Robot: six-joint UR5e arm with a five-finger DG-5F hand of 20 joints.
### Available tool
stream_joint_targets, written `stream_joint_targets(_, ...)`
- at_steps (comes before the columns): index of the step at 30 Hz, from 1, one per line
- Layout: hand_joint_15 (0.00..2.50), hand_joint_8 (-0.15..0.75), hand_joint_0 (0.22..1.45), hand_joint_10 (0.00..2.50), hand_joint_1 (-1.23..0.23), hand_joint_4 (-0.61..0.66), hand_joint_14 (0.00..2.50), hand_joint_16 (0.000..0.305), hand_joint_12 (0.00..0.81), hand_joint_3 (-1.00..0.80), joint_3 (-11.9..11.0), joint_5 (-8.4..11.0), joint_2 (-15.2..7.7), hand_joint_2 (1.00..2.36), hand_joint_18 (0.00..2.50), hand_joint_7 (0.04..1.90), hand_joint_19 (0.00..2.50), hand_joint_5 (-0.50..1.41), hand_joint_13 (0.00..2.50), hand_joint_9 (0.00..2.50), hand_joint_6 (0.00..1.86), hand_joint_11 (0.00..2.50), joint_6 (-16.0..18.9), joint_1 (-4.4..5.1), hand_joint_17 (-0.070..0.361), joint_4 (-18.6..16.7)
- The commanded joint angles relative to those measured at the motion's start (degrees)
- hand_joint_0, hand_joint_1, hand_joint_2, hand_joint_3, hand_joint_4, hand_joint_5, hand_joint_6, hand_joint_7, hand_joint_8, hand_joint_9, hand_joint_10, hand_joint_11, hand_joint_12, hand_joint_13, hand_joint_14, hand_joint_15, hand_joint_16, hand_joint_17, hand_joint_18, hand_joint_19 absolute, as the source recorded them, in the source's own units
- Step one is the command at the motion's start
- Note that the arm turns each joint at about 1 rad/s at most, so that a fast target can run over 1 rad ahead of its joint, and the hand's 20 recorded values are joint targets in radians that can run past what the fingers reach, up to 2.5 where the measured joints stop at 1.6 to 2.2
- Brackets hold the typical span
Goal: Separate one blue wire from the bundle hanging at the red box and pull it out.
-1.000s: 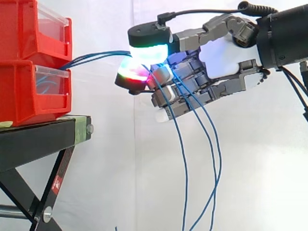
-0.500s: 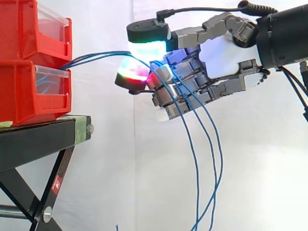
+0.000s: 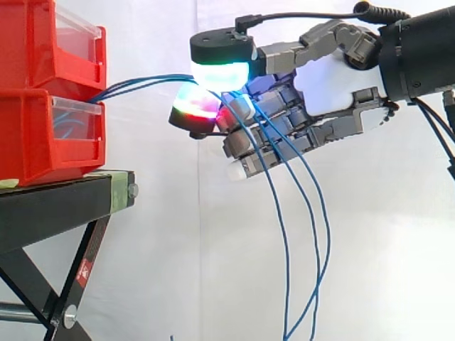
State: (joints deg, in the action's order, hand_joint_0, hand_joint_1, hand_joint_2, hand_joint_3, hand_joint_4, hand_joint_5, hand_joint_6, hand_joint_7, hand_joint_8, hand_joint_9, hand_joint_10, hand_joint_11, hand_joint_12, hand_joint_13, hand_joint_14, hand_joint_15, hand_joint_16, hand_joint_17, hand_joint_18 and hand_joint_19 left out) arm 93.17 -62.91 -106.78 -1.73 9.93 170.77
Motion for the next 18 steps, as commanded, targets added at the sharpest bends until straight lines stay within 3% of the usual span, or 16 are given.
stream_joint_targets(1,1.67,0.292,0.63,0.01,-0.82,0.25,0.54,0.039,0.290,-0.43,0.00,0.07,0.00,1.01,0.27,1.17,0.68,-0.28,0.32,0.30,0.82,1.67,0.06,0.00,0.088,0.00)
stream_joint_targets(4,1.61,0.302,0.58,0.01,-0.70,0.25,0.65,0.040,0.300,-0.41,0.00,-0.02,0.00,1.01,0.29,1.15,0.73,-0.27,0.34,0.37,0.82,1.66,0.06,0.00,0.091,0.00)
stream_joint_targets(10,1.57,0.313,0.57,0.00,-0.63,0.25,0.69,0.041,0.308,-0.40,0.00,0.07,0.00,1.01,0.32,1.12,0.75,-0.25,0.38,0.44,0.82,1.64,0.06,0.00,0.092,0.09)
stream_joint_targets(18,1.57,0.308,0.64,0.00,-0.71,0.25,0.62,0.041,0.309,-0.33,0.00,0.16,0.00,1.02,0.36,1.11,0.76,-0.25,0.43,0.46,0.84,1.63,-0.03,0.00,0.092,0.09)
